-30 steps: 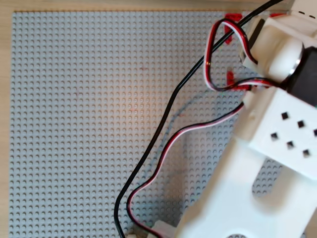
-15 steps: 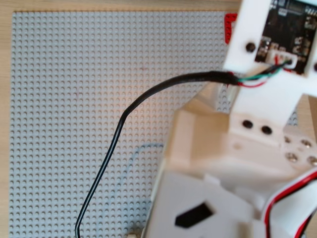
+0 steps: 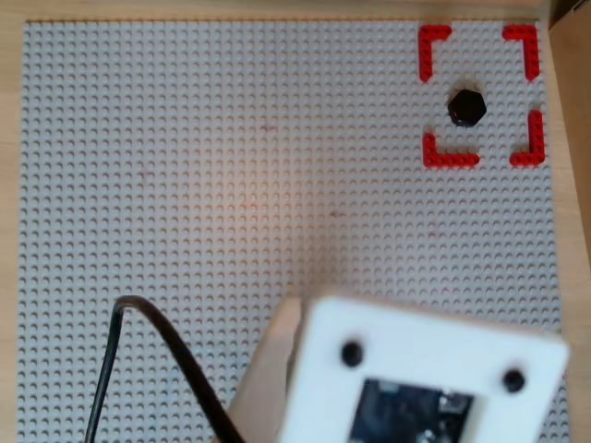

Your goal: Grab the Lego and store it in red box

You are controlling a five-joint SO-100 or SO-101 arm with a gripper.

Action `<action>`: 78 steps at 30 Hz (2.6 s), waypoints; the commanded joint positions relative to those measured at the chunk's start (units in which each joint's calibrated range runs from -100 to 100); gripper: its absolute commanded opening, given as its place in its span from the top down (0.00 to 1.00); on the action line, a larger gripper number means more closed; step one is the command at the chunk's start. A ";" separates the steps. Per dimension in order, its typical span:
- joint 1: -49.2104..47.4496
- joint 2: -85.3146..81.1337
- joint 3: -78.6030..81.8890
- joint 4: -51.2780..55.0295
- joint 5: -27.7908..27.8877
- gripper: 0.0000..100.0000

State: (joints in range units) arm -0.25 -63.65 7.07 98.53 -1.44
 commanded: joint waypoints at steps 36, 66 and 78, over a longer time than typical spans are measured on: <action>-0.75 -35.59 16.84 0.15 0.35 0.98; -0.75 -35.59 16.84 0.15 0.35 0.98; -0.75 -35.59 16.84 0.15 0.35 0.98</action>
State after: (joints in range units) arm -1.13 -98.73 25.04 98.45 -1.20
